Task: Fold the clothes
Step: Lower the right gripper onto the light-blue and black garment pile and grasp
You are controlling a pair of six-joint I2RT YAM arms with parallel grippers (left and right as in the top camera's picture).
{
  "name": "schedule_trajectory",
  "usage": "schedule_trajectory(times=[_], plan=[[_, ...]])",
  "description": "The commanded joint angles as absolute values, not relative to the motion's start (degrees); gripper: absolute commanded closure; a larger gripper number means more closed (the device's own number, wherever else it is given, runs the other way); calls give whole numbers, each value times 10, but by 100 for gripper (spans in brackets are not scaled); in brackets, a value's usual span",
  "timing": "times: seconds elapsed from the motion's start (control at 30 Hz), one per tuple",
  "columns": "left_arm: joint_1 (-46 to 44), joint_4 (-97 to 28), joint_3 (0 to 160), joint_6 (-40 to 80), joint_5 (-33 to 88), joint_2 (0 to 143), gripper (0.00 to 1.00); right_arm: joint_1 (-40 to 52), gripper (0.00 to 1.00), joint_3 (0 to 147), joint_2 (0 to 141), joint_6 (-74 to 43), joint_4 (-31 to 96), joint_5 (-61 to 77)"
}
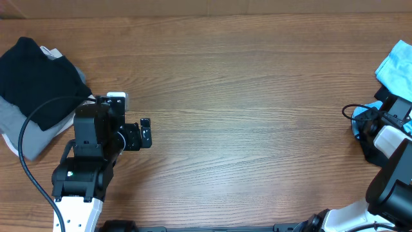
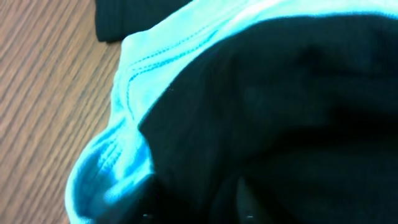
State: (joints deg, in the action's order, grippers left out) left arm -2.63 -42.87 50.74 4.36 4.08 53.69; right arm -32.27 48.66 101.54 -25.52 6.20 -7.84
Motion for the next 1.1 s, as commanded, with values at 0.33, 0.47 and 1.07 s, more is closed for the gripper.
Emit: schedule_trajectory(times=[0.33,0.47,1.07], plan=[[-30,-427,523,50,45,536,0,-324,96,500,917,-258,87,-76],[-30,-425,523,50,45,536,0,-323,96,500,866,-257,121,-31],[-30,-422,523,50,45,536,0,-323,58,499,933,-256,191,-44]])
